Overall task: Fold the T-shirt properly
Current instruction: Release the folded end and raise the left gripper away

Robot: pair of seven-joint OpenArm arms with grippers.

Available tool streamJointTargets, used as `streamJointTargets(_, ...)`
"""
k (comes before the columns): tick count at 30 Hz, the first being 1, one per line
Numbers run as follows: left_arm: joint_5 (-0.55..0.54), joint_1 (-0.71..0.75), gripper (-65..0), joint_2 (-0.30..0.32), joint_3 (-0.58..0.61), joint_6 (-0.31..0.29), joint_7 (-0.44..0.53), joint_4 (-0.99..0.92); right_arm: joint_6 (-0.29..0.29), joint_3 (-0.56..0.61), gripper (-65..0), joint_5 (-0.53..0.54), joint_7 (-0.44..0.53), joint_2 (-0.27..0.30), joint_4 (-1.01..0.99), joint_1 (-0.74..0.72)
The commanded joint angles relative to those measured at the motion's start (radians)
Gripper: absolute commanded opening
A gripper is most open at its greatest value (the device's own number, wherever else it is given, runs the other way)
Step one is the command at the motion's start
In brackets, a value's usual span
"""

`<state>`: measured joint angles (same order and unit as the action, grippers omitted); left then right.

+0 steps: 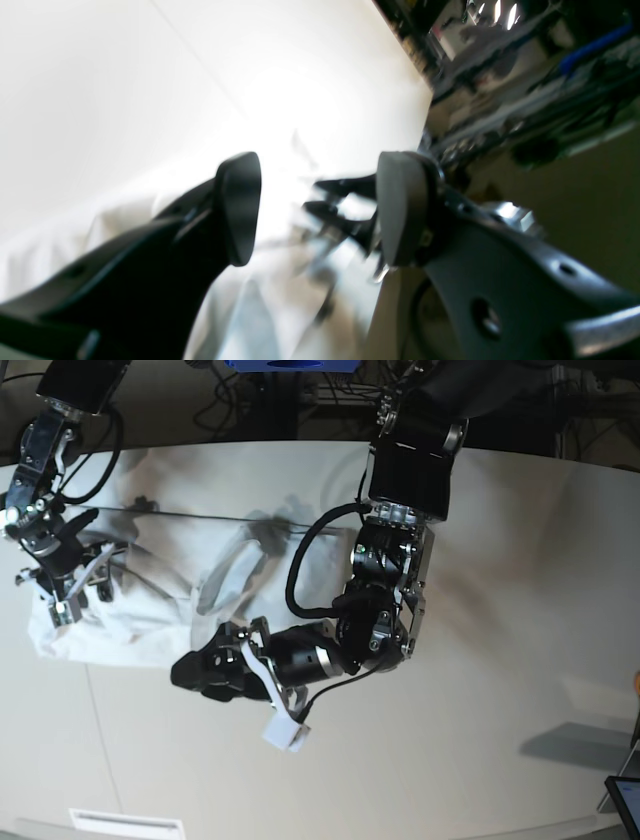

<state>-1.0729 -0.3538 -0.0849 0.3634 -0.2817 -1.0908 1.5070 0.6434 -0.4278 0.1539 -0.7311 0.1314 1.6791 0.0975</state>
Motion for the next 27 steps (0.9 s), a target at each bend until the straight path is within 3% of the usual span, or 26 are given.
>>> streamJointTargets(1,0.02,-0.012,-29.4,0.032,-0.005,0.002,0.01,0.011,0.003,-0.003,-40.6,0.014,0.025,0.012,0.02,-0.014)
streamJointTargets(5,0.115,0.031,-30.6,0.147,-0.005,0.002,0.062,0.033,0.055,-0.009,-40.6,0.014,0.026,0.011,0.052,-0.012)
streamJointTargets(9,0.185,0.098,-44.3,0.281,-0.005,0.003,0.153,0.097,0.055,-0.003,-40.6,0.014,0.018,-0.011,0.145,-0.012)
streamJointTargets(13,0.222,0.147,-54.8,0.393,-0.028,0.005,0.183,0.134,0.055,0.016,-40.6,0.013,-0.003,-0.031,0.235,-0.008)
streamJointTargets(17,0.23,0.232,-65.0,0.42,-0.189,0.005,0.18,0.152,0.055,0.109,-40.6,0.013,-0.075,-0.031,0.287,0.025)
streamJointTargets(20,0.23,0.293,-65.0,0.42,-0.333,0.005,0.177,0.157,0.055,0.175,-41.8,0.014,-0.071,-0.031,0.295,0.052)
streamJointTargets(22,0.23,0.329,-65.0,0.422,-0.406,0.005,0.177,0.155,0.055,0.221,-47.0,0.014,-0.071,-0.031,0.295,0.055)
streamJointTargets(25,0.23,0.371,-65.0,0.443,-0.445,0.005,0.177,0.155,0.055,0.3,-61.8,0.014,-0.074,-0.029,0.295,0.063)
streamJointTargets(27,0.23,0.39,-65.0,0.462,-0.445,0.005,0.177,0.155,0.055,0.344,-64.6,0.014,-0.072,-0.026,0.296,0.063)
